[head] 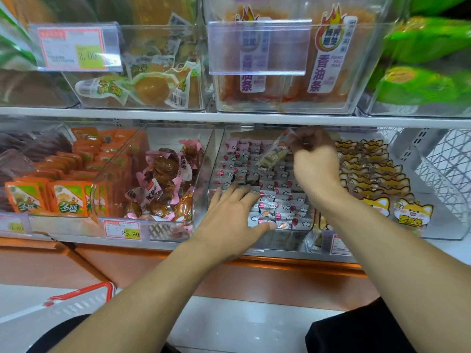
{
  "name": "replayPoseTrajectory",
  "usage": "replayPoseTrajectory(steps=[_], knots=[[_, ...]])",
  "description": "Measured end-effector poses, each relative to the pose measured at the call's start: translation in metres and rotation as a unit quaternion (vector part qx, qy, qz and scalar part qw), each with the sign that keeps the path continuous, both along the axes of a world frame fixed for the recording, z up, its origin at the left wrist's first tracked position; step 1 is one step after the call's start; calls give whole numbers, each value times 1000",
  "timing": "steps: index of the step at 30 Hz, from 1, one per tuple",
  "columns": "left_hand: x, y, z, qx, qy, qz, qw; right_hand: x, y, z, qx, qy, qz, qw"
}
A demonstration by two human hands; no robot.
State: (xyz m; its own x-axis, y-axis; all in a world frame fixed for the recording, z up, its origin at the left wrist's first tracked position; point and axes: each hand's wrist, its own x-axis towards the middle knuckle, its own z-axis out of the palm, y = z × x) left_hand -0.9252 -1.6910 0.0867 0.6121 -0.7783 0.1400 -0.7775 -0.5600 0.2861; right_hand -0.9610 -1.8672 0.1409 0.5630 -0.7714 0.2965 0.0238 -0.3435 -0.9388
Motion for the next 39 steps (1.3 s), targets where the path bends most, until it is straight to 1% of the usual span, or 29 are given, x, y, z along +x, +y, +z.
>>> replayPoseTrajectory(steps=[3, 5, 6, 8, 10, 12, 14, 15, 20, 22, 25, 27, 30, 32, 34, 36, 37, 39], knots=[[0, 2, 6, -57, 31, 15, 998, -16, 0, 3, 78, -14, 10, 997], [-2, 4, 12, -129, 75, 57, 987, -26, 1, 5, 125, -36, 39, 991], [-4, 5, 16, -179, 104, 85, 975, -32, 1, 6, 155, -49, 57, 985], [-7, 8, 24, -282, 176, 128, 935, -42, 5, 8, 229, -63, 92, 967], [-10, 9, 32, -354, 265, 143, 885, -50, 9, 10, 317, -71, 118, 938], [-13, 10, 38, -401, 384, 132, 821, -55, 11, 10, 387, -73, 144, 908], [-16, 11, 41, -427, 466, 127, 764, -58, 13, 9, 424, -55, 179, 886], [-17, 12, 41, -434, 485, 132, 748, -58, 14, 9, 432, -42, 193, 880], [-12, 16, 42, -458, 520, 149, 705, -59, 9, 8, 471, -7, 217, 855], [-11, 17, 42, -460, 526, 144, 701, -58, 7, 6, 474, -2, 224, 851], [-13, 19, 42, -456, 530, 128, 703, -60, 7, 7, 462, 14, 263, 846], [-13, 21, 43, -459, 539, 109, 698, -61, 6, 9, 452, 32, 284, 845], [-14, 22, 43, -453, 536, 93, 706, -61, 5, 8, 436, 49, 295, 849], [-16, 22, 44, -456, 552, 93, 692, -61, 4, 6, 419, 49, 303, 855], [-18, 22, 46, -438, 592, 87, 670, -62, 5, 4, 369, 47, 324, 870], [-19, 22, 46, -419, 621, 91, 656, -64, 6, 4, 286, 48, 343, 893], [-19, 22, 45, -415, 626, 97, 652, -65, 7, 4, 248, 51, 351, 902], [-19, 21, 43, -420, 629, 106, 646, -65, 8, 4, 214, 50, 357, 908]])
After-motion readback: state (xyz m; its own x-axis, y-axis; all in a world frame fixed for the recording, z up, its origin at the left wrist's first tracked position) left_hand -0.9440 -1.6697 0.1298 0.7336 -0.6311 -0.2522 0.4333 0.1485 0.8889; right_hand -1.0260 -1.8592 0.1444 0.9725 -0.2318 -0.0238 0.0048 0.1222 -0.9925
